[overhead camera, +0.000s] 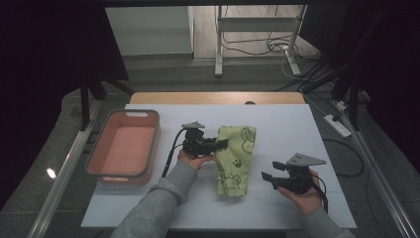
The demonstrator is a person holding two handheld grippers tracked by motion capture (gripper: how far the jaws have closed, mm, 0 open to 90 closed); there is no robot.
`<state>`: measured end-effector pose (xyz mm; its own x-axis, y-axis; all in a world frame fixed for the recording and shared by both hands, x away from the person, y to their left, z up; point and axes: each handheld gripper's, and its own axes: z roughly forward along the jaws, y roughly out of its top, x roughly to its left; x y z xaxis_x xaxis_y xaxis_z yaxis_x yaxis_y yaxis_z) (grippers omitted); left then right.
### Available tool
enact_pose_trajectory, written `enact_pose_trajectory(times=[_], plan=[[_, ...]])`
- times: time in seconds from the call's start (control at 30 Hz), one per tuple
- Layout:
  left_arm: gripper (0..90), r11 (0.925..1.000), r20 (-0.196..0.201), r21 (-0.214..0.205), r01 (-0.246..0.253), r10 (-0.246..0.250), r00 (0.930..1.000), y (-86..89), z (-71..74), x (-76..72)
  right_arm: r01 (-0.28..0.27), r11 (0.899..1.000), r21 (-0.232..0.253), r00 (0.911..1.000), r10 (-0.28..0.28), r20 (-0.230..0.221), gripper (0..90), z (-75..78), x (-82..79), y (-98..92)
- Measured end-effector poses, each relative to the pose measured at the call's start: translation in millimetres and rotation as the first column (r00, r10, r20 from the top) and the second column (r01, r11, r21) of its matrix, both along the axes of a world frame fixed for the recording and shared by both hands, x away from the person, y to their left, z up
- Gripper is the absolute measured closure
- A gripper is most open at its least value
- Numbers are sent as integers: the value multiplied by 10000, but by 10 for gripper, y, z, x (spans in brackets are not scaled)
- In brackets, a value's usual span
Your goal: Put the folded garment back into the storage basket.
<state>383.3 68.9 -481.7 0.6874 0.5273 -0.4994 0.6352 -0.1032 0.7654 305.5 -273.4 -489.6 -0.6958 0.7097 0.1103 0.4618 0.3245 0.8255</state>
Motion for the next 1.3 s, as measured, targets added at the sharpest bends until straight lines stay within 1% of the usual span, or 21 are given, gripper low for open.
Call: enact_pose_trajectory(times=[0.23, 0.47, 0.53, 0.7, 1.03, 1.3], plan=[[672, 9999, 95, -110, -19, 20, 10000, 12, 56, -8, 21, 10000, 3, 10000, -21, 19, 365, 0, -1, -5], [672, 9998, 273, -193, 1, 4, 9996, 29, 127, -30, 10, 10000, -13, 10000, -10, 8, 365, -1, -2, -2], [672, 9999, 356, -147, -26, 32, 9994, 34, 146, -36, 14, 10000, 1, 10000, -14, 12, 365, -2, -1, -2], [672, 9998, 427, -210, -28, 37, 9991, 58, 179, -38, 27, 10000, -2, 10000, -27, 13, 365, -3, 2, -3], [673, 9988, 557, -464, -169, 194, 9983, 115, 249, -42, 30, 10000, -18, 10000, -30, -12, 365, -7, 4, -3], [673, 9982, 686, -578, -166, 206, 9974, 135, 302, -60, 45, 10000, -19, 10000, -45, -14, 365, -6, 5, -4]])
